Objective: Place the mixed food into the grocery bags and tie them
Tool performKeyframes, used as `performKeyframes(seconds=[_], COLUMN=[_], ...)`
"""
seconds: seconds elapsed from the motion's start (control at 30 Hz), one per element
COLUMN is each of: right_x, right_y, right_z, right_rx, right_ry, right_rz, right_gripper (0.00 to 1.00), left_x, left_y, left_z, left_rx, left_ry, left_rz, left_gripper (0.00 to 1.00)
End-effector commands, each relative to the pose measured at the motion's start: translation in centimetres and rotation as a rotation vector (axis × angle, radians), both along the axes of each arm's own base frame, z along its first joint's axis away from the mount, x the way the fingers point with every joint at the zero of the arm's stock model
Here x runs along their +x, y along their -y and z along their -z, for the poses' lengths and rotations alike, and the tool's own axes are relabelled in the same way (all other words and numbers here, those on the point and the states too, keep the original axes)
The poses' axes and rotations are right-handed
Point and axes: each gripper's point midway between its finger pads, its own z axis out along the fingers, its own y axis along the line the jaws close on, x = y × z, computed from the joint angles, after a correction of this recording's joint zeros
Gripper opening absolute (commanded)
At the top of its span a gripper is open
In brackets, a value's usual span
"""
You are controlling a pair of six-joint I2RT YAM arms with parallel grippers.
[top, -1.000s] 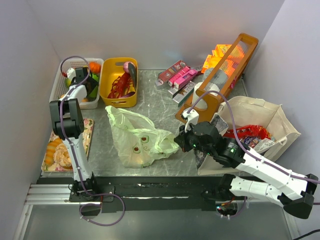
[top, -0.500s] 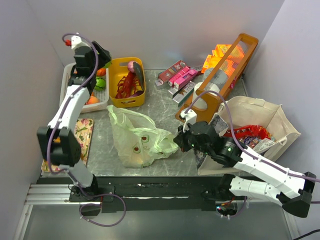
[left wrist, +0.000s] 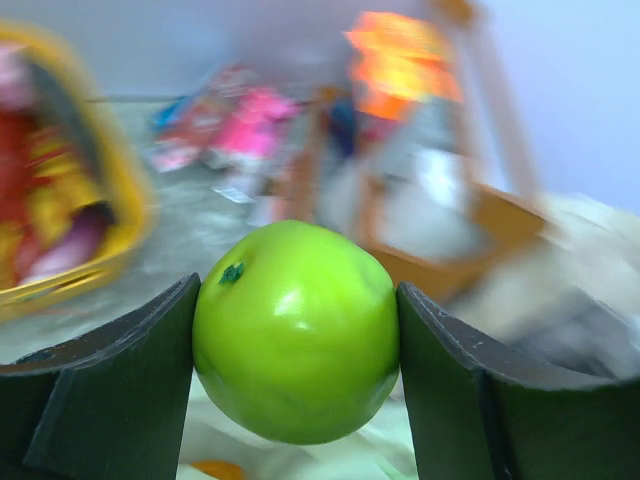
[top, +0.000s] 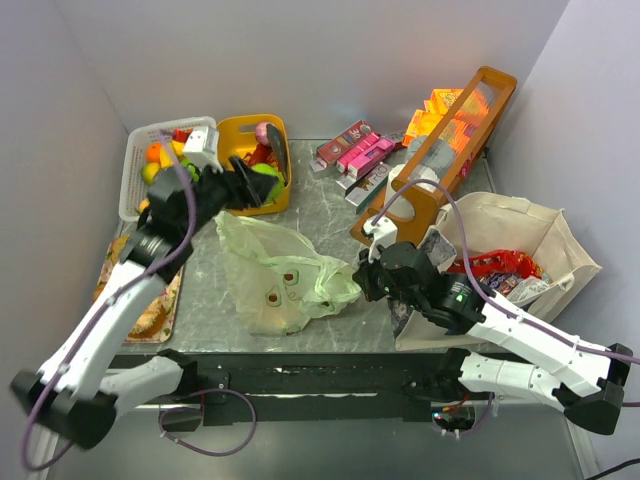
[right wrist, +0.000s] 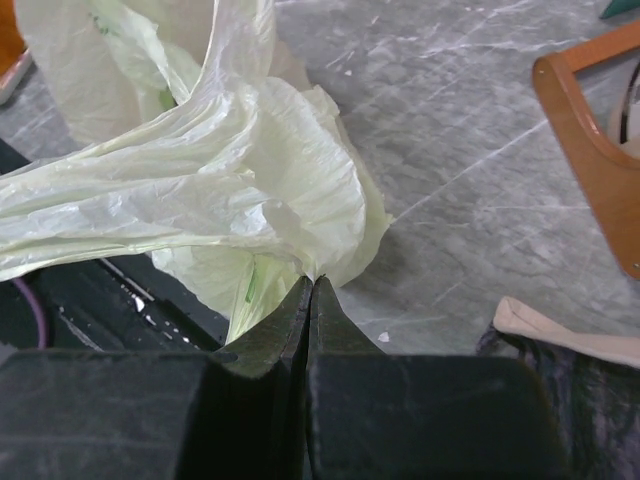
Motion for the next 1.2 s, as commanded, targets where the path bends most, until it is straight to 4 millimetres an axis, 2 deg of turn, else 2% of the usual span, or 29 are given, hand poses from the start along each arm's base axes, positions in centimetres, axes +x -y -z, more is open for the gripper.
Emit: performKeyframes(seconds=[0.0,0.1,0.2,0.27,0.4,0.53,0.77,0.97,1.17], right_x=[1.2,1.4,1.5,1.4,1.4,1.1,1.0,0.9,0.8], right_y=[1.0,1.5,1.7,1.8,1.8,1.8,2.0,1.9,1.6], right_z=[-1.8,-1.9,-2.0,-2.0,-2.1,-2.0,-2.0,-2.1,-2.1], right_rx=[-0.005,-0.02,-0.02,-0.016,-0.001,0.005,0.014,0.024,0.036], right_ry=[0.043,0.042,0.043,0.036,0.028,0.018,0.016,0.015,0.012], right_rz=[0.073,0.098,0.116,0.125,0.131,0.13,0.136,0.132,0.119], right_gripper=[0.0,0.0,0.0,0.0,0.0,0.0,0.0,0.0,0.0], left_x=[-6.5,-7.9,-8.9,-9.0,-8.3,-7.6,-7.4,-6.7,-4.8], left_y=[3.1,3.9,4.1,4.0,4.1,3.6,3.9,3.9,4.3], left_z=[-3.0,0.2,2.4,4.1,5.8,6.4,10.9,12.6,12.8], left_rx=[-0.008,0.073,0.117,0.13,0.15,0.176,0.246,0.266,0.265], left_ry=[0.069,-0.038,-0.088,-0.122,-0.165,-0.162,-0.283,-0.294,-0.285], left_rz=[0.2,0.238,0.263,0.255,0.241,0.201,0.218,0.198,0.155], left_gripper=[0.3,0.29,0.3,0.3,0.29,0.29,0.29,0.28,0.29])
